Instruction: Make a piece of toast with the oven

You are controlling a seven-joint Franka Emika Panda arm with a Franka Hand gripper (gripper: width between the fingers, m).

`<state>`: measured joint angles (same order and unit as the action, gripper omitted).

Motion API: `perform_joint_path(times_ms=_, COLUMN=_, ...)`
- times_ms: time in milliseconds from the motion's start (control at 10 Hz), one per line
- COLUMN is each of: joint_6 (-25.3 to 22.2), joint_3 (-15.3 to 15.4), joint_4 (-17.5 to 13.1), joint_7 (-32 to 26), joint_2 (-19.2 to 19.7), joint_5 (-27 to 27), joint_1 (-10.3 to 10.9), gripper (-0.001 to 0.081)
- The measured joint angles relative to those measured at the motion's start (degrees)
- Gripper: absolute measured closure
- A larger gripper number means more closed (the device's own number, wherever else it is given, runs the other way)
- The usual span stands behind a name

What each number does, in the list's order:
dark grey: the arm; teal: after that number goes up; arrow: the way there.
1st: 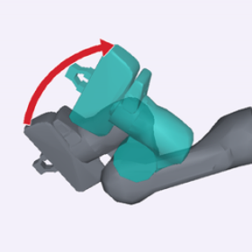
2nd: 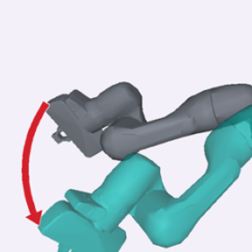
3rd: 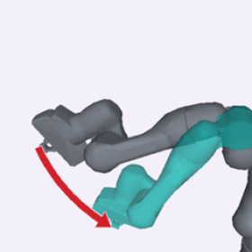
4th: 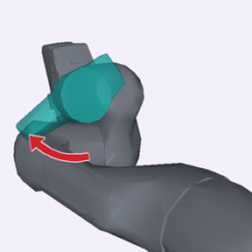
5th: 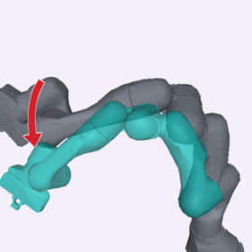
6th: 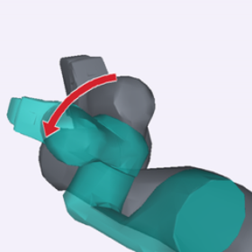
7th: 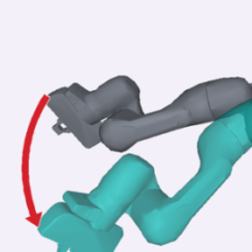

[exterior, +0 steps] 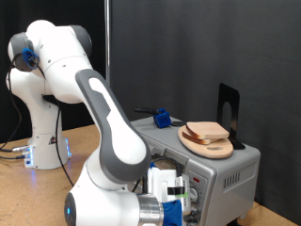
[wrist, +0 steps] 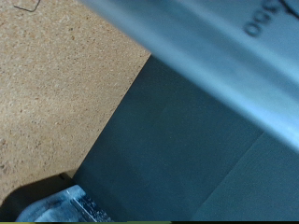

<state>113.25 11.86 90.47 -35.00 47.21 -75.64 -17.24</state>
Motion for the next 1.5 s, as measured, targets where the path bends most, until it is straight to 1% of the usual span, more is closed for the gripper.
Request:
perform_joint_path(times_ms=100, joint_6=-0.2, joint_3=-0.09, joint_4=0.27, joint_7=3.83, joint_2=-0.53, joint_5=1.17, joint_1=0.05, gripper=0.0732)
perform_joint_path(times_ms=400, joint_6=-1.98, joint_3=-0.68, joint_4=0.31, joint_7=15.98, joint_2=-1.19, joint_5=6.48, joint_1=0.28, gripper=0.0739)
perform_joint_path(times_ms=500, joint_6=-2.49, joint_3=-0.89, joint_4=0.29, joint_7=19.32, joint_2=-1.3, joint_5=7.39, joint_1=0.28, gripper=0.0739)
perform_joint_path(times_ms=600, joint_6=-2.5, joint_3=-1.27, joint_4=0.32, joint_7=21.96, joint_2=-1.68, joint_5=7.79, joint_1=0.23, gripper=0.0687)
perform_joint_path(times_ms=700, joint_6=-2.6, joint_3=-1.42, joint_4=0.41, joint_7=23.61, joint_2=-2.02, joint_5=7.82, joint_1=0.17, gripper=0.0687)
perform_joint_path(times_ms=800, joint_6=-2.18, joint_3=-1.59, joint_4=0.72, joint_7=24.03, joint_2=-2.33, joint_5=7.84, joint_1=0.09, gripper=0.0623)
perform_joint_path(times_ms=900, joint_6=-2.03, joint_3=-1.84, joint_4=1.18, joint_7=24.03, joint_2=-2.33, joint_5=7.75, joint_1=-0.11, gripper=0.0623)
perform_joint_path(times_ms=1000, joint_6=-2.06, joint_3=-2.11, joint_4=1.43, joint_7=24.03, joint_2=-2.32, joint_5=7.75, joint_1=-0.37, gripper=0.0409)
perform_joint_path(times_ms=1100, joint_6=-2.52, joint_3=-2.27, joint_4=1.58, joint_7=24.03, joint_2=-2.35, joint_5=7.77, joint_1=-0.81, gripper=0.0409)
perform_joint_path(times_ms=1200, joint_6=-3.48, joint_3=-2.35, joint_4=1.75, joint_7=24.03, joint_2=-2.42, joint_5=7.76, joint_1=-1.37, gripper=0.0218)
perform_joint_path(times_ms=1300, joint_6=-4.14, joint_3=-2.4, joint_4=1.79, joint_7=24.34, joint_2=-2.51, joint_5=7.85, joint_1=-1.65, gripper=0.0086)
perform_joint_path(times_ms=1400, joint_6=-4.42, joint_3=-2.44, joint_4=1.87, joint_7=25.66, joint_2=-2.49, joint_5=7.97, joint_1=-1.67, gripper=0.0086)
perform_joint_path(times_ms=1500, joint_6=-4.87, joint_3=-2.43, joint_4=1.88, joint_7=27.76, joint_2=-2.4, joint_5=8.02, joint_1=-1.62, gripper=0.0016)
